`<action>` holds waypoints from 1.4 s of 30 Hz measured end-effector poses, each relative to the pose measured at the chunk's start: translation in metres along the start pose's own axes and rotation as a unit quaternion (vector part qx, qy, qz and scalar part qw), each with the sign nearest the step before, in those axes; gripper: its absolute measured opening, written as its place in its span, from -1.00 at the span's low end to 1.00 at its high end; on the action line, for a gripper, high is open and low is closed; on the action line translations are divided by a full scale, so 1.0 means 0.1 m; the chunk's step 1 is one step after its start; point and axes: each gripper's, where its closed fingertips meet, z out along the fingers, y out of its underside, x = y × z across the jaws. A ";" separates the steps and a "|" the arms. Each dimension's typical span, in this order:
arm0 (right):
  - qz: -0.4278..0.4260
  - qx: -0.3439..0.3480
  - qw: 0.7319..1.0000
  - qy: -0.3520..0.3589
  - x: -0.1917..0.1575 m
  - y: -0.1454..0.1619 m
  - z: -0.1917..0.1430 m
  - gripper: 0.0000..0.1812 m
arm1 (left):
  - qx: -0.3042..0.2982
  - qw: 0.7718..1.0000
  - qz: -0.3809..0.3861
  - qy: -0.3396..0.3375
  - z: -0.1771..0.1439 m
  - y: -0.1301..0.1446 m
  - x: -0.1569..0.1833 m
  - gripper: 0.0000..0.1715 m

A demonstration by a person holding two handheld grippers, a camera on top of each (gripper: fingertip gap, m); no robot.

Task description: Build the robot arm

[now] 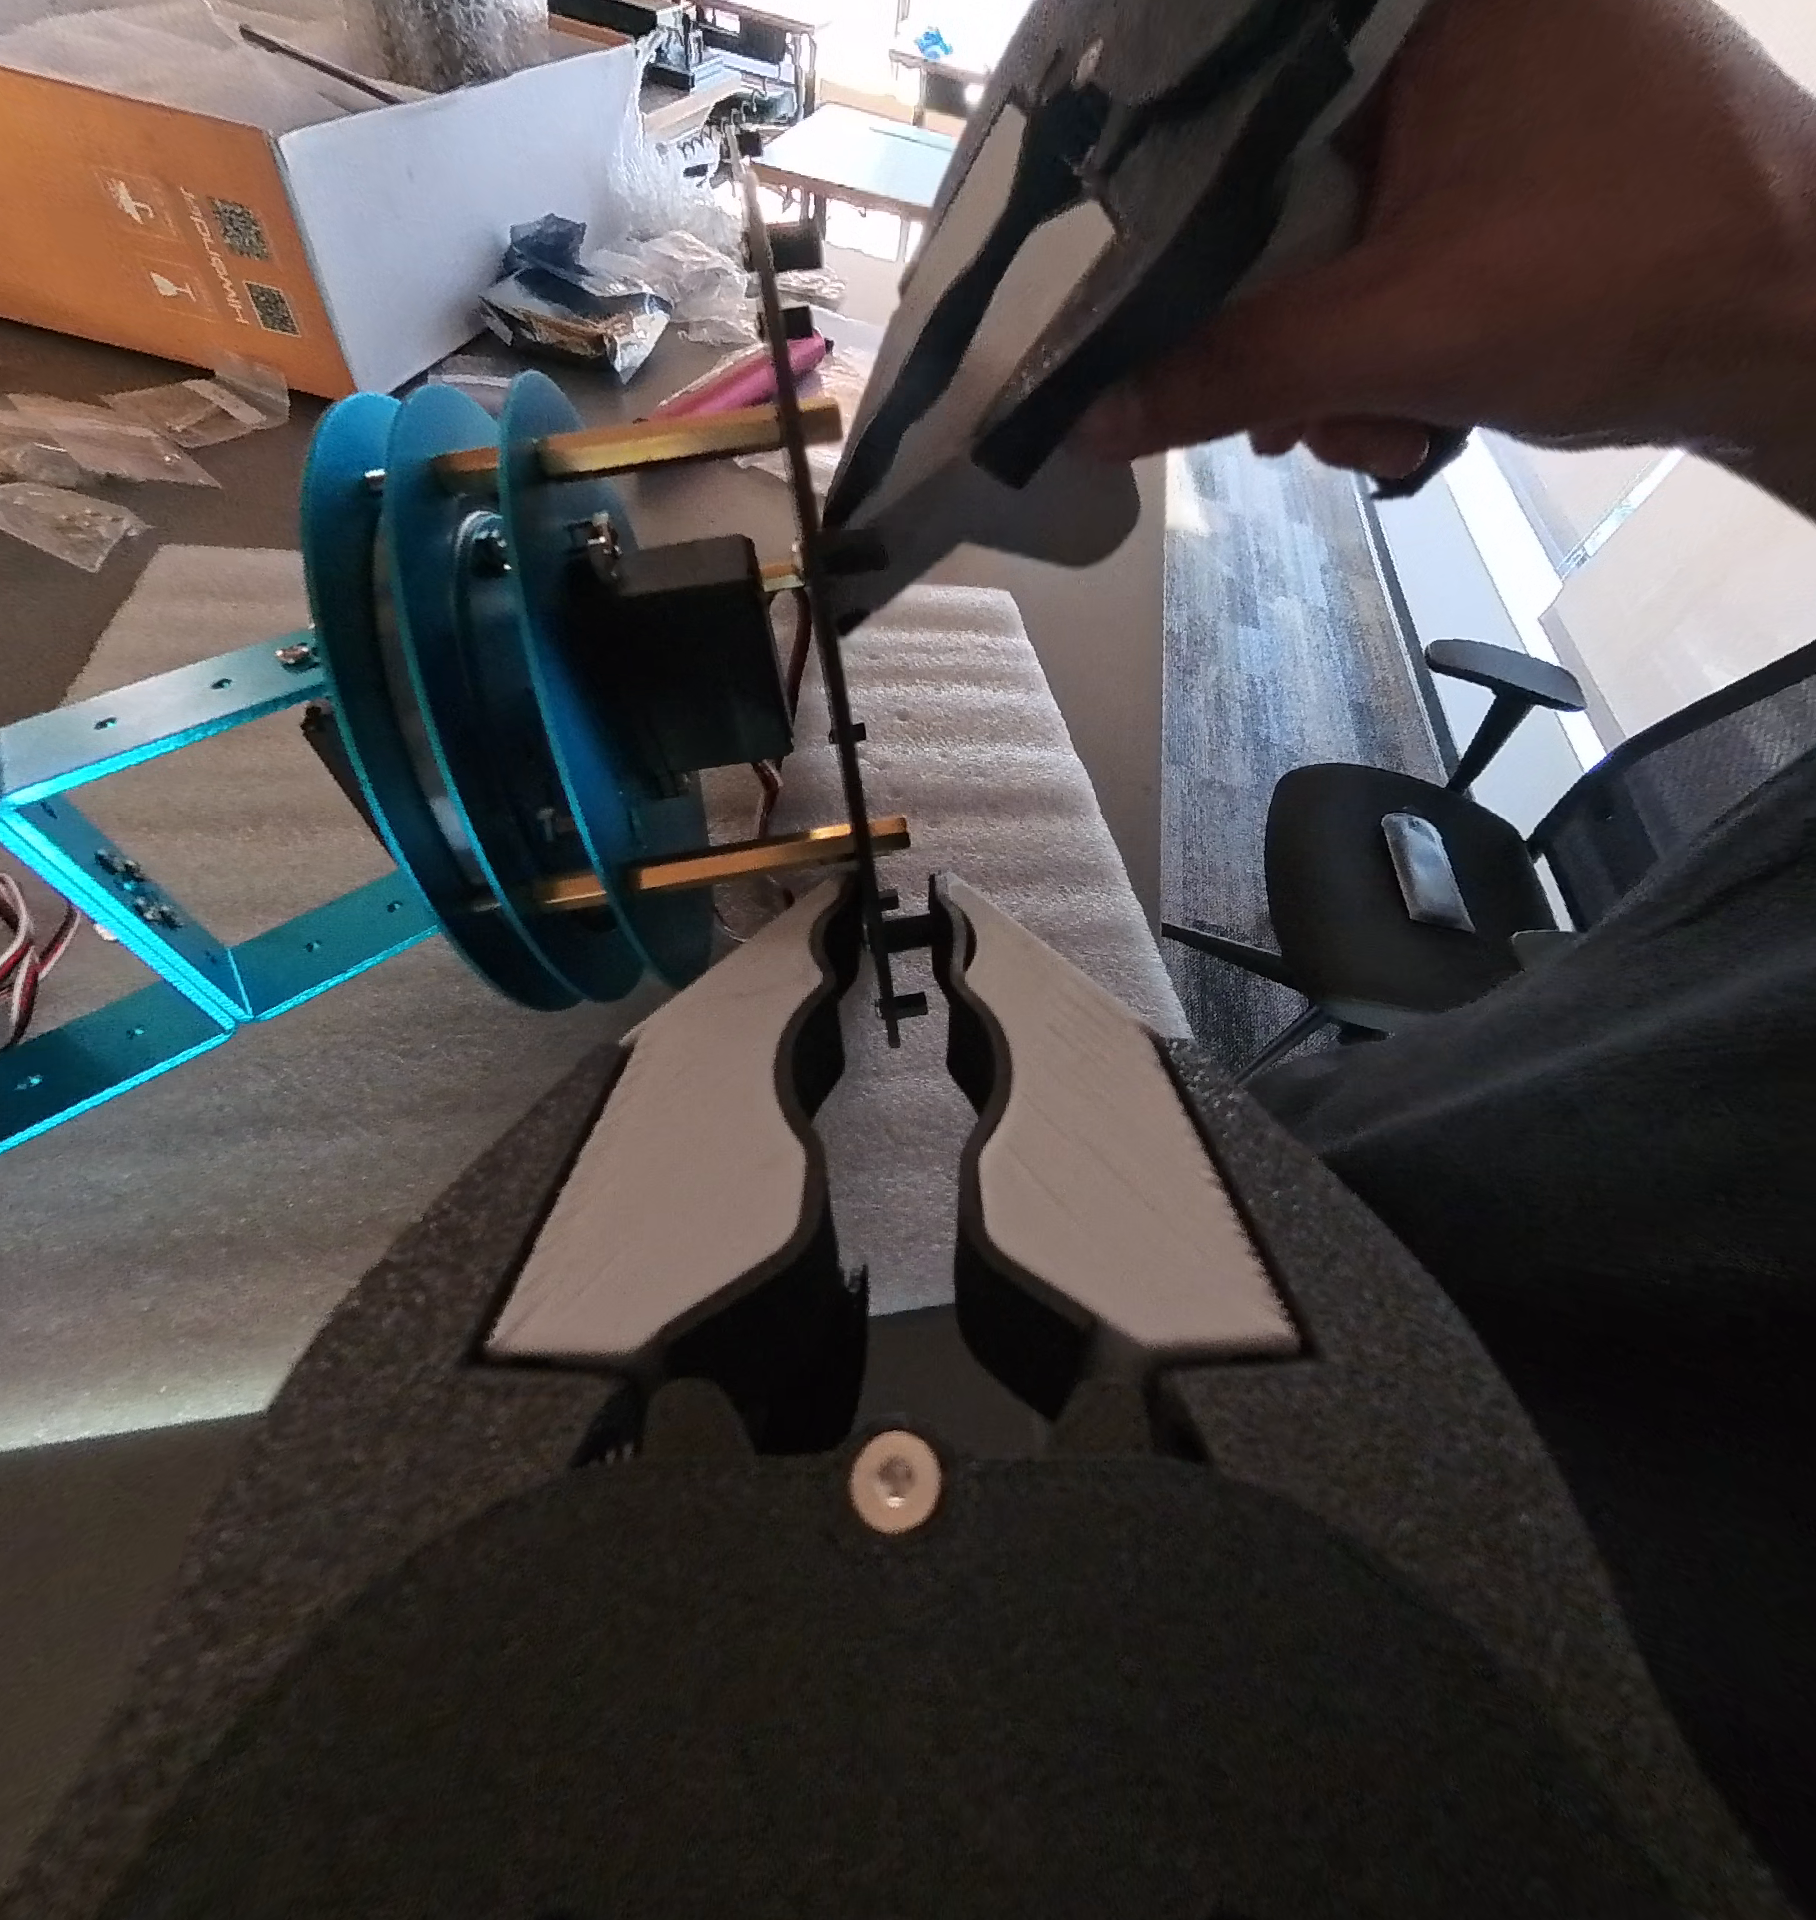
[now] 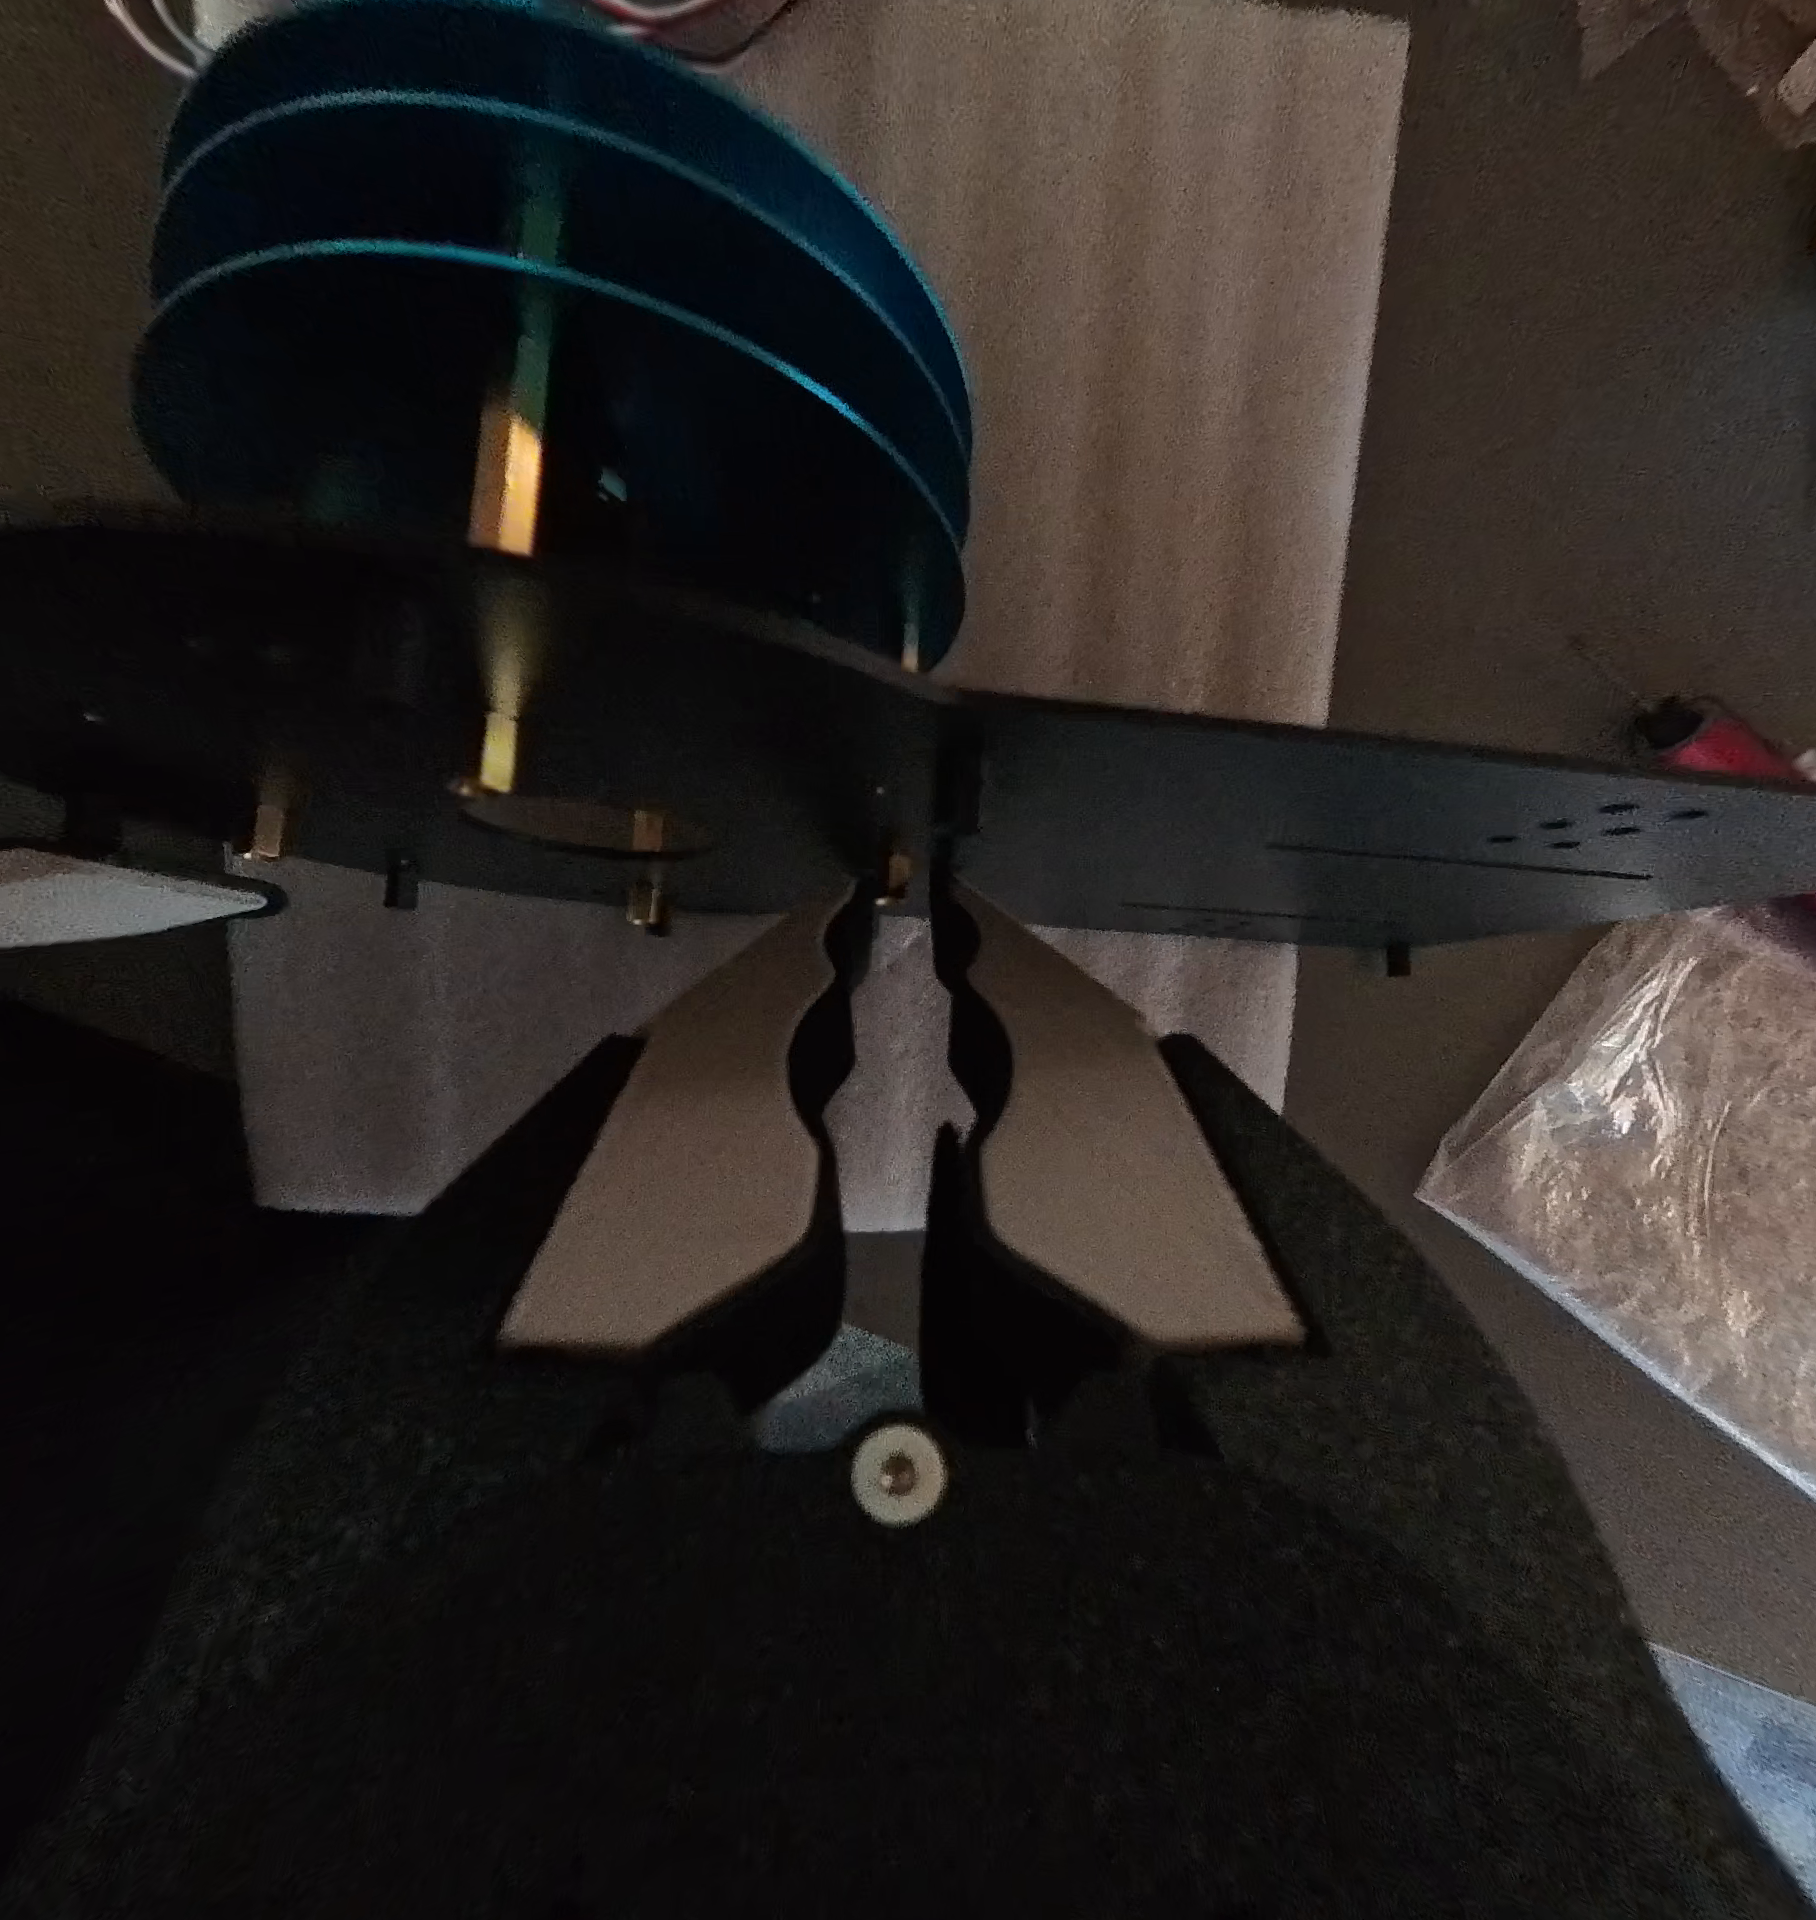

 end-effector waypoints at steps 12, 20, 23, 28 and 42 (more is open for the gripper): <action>0.301 -0.031 0.878 -0.370 -0.16 -0.04 -0.04 -0.96 | 0.011 1.000 0.008 0.004 0.00 0.00 0.00 -0.87; 0.322 -0.020 0.851 -0.414 -0.18 -0.06 -0.04 -0.95 | 0.027 0.999 -0.015 0.007 0.00 -0.01 -0.01 -0.86; 0.279 -0.001 0.887 -0.368 -0.16 -0.06 -0.03 -0.95 | 0.021 1.000 -0.013 0.007 0.01 -0.01 -0.01 -0.86; 0.194 0.083 0.942 -0.259 0.07 -0.13 -0.18 -0.94 | 0.019 0.999 -0.029 0.008 0.01 -0.01 -0.01 -0.86; 0.107 0.405 0.896 -0.144 -0.06 -0.48 -1.13 -0.54 | 0.011 0.990 -0.043 -0.132 -0.91 -0.04 -0.44 -0.61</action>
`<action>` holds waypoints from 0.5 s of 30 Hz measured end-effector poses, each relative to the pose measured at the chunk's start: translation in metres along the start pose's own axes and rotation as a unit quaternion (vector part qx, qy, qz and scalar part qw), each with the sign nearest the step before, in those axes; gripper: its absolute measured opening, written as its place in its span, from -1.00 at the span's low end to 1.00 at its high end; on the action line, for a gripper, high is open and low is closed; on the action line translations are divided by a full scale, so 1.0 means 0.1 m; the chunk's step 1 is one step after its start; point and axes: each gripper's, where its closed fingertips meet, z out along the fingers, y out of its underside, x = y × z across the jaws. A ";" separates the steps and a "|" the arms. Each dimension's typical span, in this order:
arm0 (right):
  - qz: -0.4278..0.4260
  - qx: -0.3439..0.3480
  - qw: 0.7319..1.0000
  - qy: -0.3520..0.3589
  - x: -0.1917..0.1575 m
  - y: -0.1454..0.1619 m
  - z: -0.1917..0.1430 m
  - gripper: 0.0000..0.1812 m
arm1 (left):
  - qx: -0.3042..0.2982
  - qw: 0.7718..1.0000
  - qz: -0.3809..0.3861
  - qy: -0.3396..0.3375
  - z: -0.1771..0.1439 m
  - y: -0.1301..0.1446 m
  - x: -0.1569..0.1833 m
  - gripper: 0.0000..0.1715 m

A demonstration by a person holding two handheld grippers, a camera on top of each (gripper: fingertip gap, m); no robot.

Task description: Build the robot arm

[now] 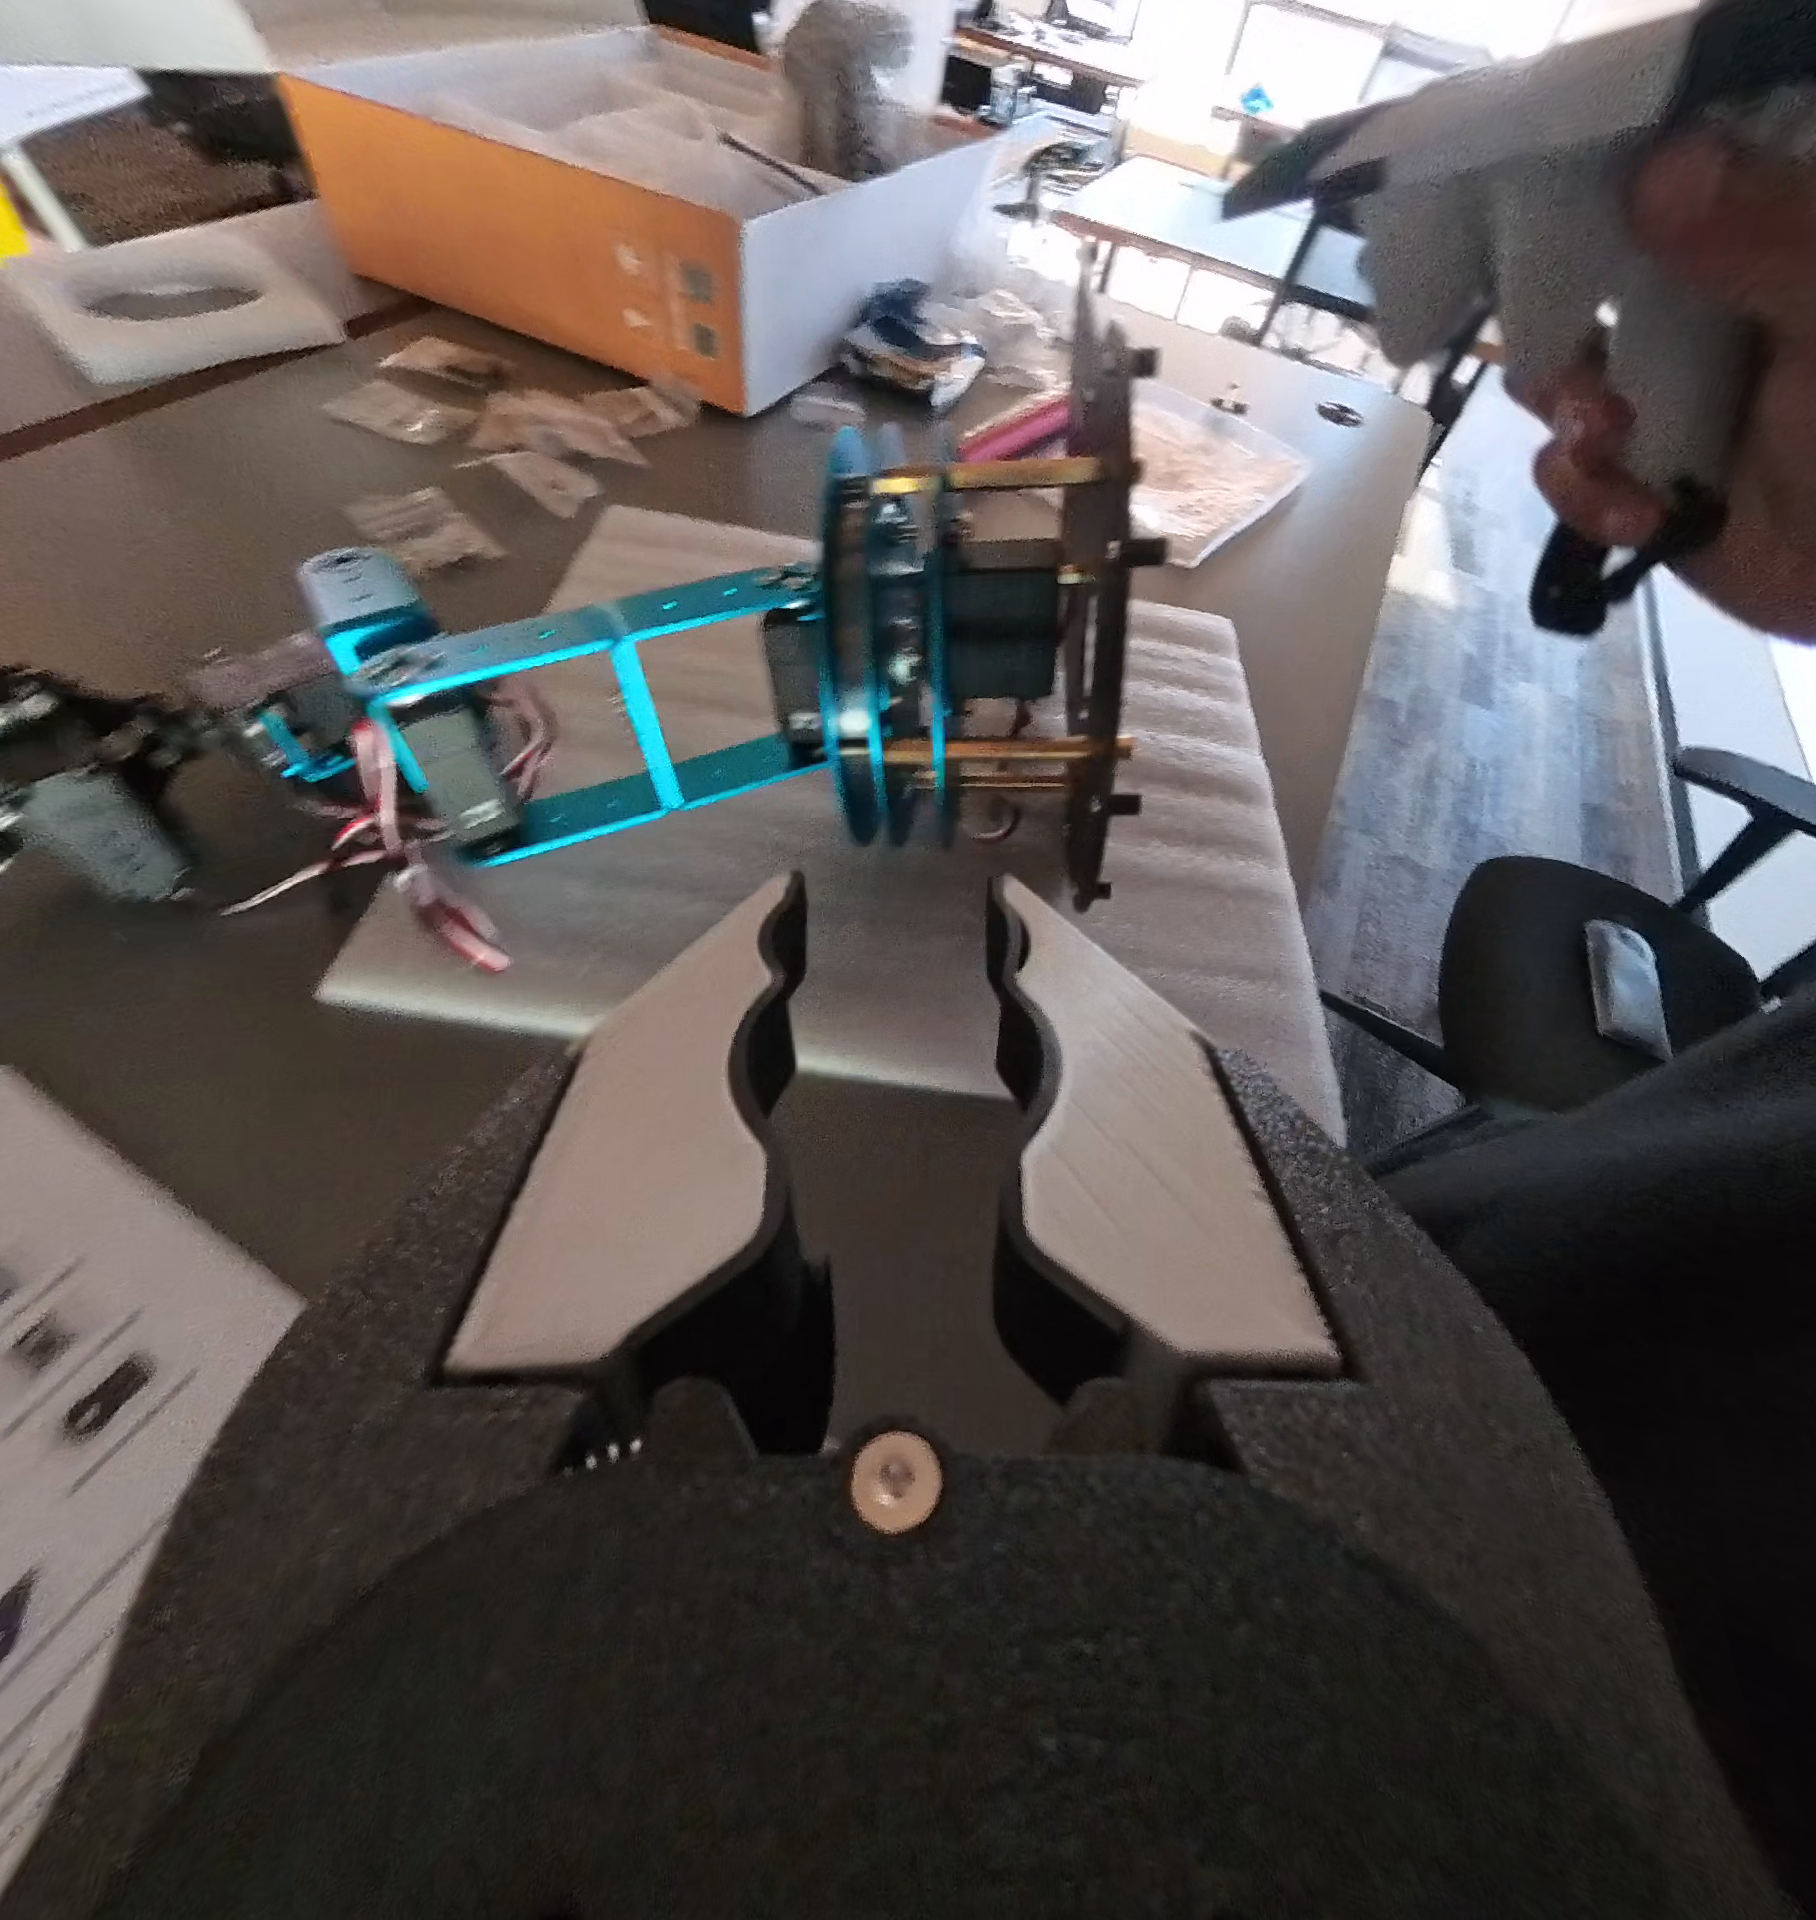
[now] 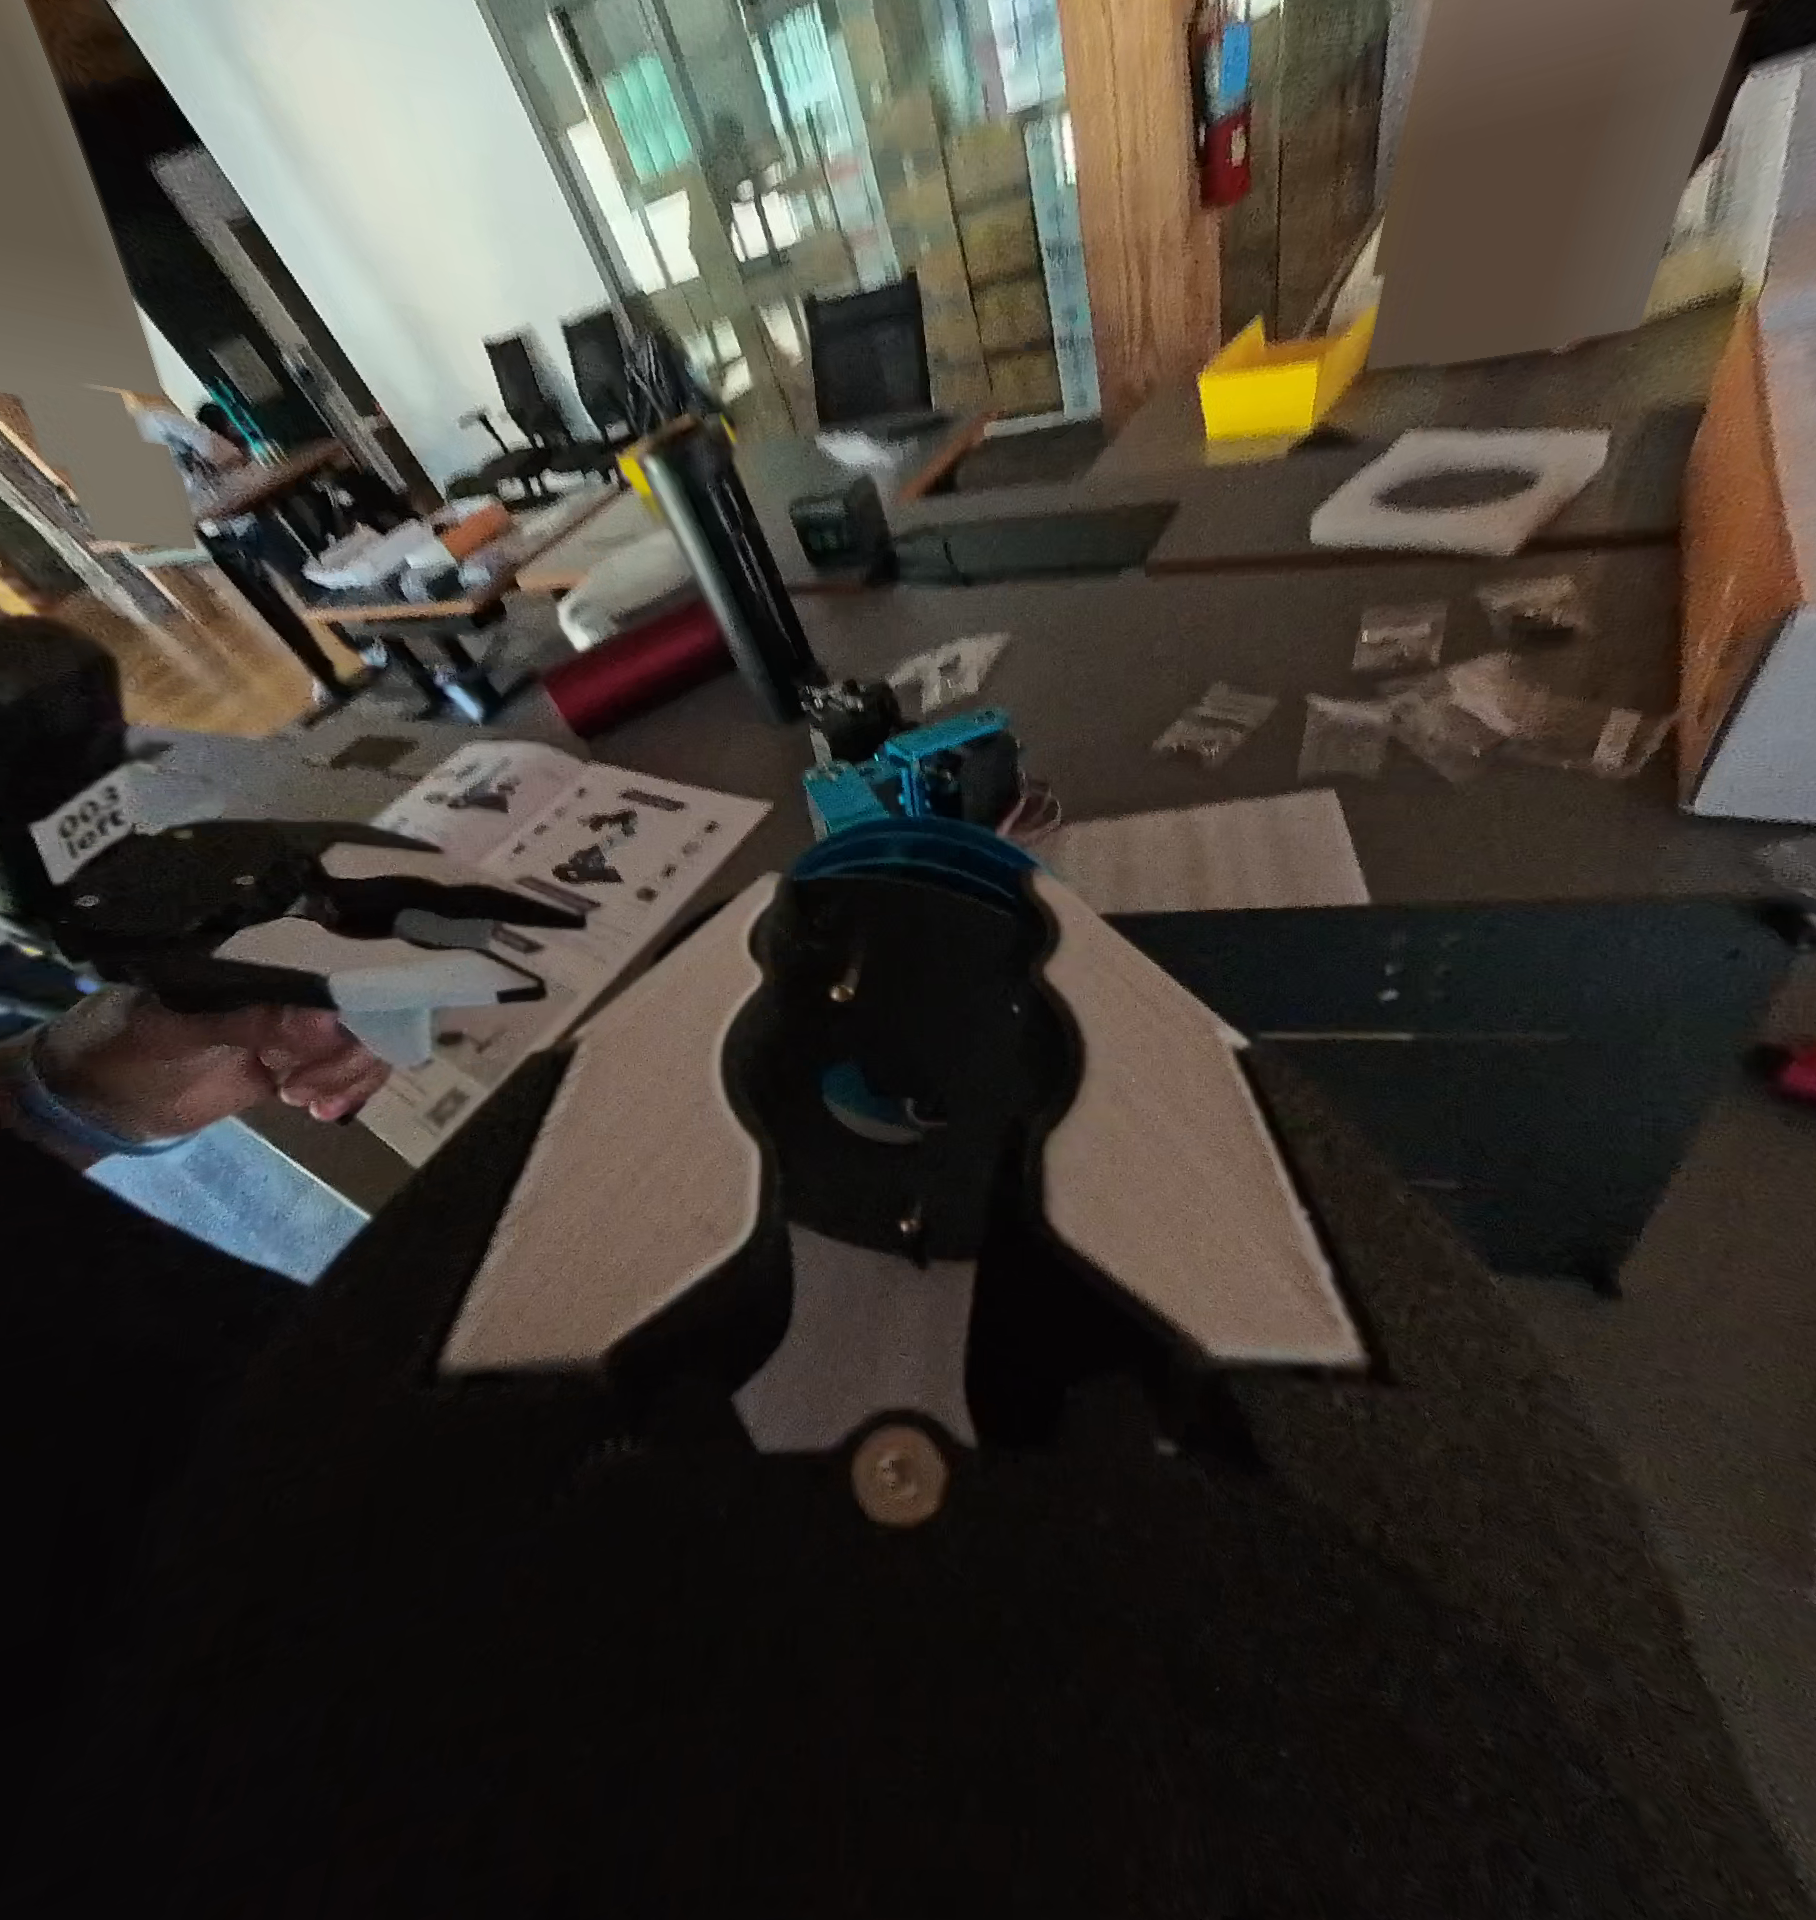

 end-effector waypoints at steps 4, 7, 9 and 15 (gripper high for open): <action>-0.073 0.072 0.994 0.042 -0.12 0.10 -0.05 -0.40 | -0.018 0.996 -0.059 -0.071 -0.35 0.14 -0.32 -0.60; -0.102 0.025 0.994 0.008 -0.32 0.40 0.04 -0.58 | -0.037 0.985 -0.097 -0.139 -0.64 0.31 -0.56 -0.60; -0.105 0.017 0.994 -0.031 -0.51 0.49 0.07 -0.62 | -0.064 0.973 -0.103 -0.196 -0.89 0.46 -0.71 -0.59; -0.093 -0.021 0.982 -0.161 -1.30 0.65 0.22 -0.51 | -0.147 0.931 -0.103 -0.317 -1.76 0.88 -1.13 -0.59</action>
